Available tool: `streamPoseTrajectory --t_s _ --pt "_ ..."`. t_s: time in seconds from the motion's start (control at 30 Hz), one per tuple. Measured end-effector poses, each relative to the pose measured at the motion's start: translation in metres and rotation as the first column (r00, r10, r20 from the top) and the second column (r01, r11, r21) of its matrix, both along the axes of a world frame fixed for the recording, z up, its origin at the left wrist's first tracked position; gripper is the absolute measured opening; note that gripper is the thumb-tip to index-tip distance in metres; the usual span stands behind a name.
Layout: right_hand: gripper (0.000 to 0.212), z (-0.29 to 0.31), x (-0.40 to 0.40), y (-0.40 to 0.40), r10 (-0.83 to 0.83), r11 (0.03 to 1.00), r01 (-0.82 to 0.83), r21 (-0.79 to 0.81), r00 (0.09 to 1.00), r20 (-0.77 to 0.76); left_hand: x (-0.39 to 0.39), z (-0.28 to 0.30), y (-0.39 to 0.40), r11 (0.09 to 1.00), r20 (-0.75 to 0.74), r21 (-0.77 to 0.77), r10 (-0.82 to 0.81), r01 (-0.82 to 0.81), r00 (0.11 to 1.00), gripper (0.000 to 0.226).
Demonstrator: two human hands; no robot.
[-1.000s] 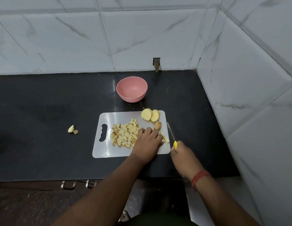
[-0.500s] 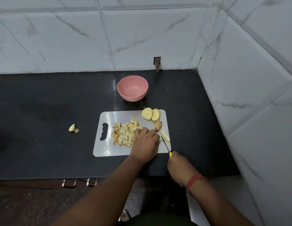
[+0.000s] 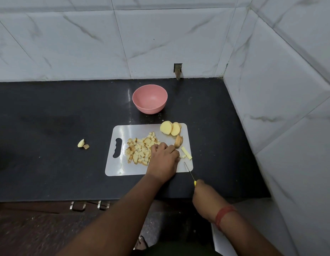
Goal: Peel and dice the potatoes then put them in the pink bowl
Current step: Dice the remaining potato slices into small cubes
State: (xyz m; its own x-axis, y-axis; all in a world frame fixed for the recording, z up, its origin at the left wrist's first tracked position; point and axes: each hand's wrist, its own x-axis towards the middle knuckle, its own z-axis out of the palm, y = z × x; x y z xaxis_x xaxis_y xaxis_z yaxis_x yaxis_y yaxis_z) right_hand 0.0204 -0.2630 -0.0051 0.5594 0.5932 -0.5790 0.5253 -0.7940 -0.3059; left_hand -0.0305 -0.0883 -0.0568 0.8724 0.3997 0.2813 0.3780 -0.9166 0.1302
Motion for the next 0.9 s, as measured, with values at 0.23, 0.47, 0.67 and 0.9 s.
streamPoseTrajectory --t_s 0.23,0.47,0.67,0.9 --pt "0.010 0.002 0.002 0.016 -0.051 0.997 0.046 0.065 0.996 0.080 -0.010 -0.006 0.006 0.999 0.014 -0.032 -0.009 0.009 1.000 0.023" --pt "0.030 0.010 0.006 0.028 0.001 0.995 0.001 0.100 1.000 -0.012 -0.009 -0.004 0.007 1.000 -0.004 -0.028 0.007 -0.008 1.000 0.022" --pt "0.032 0.004 0.004 0.029 -0.020 0.998 0.023 0.050 0.998 -0.059 -0.008 -0.003 0.005 1.000 0.002 -0.013 0.008 -0.008 1.000 0.020" --pt "0.004 -0.002 -0.004 0.005 -0.055 0.998 0.056 0.042 0.998 -0.006 -0.009 -0.007 0.007 1.000 0.003 -0.025 0.009 -0.009 1.000 0.021"
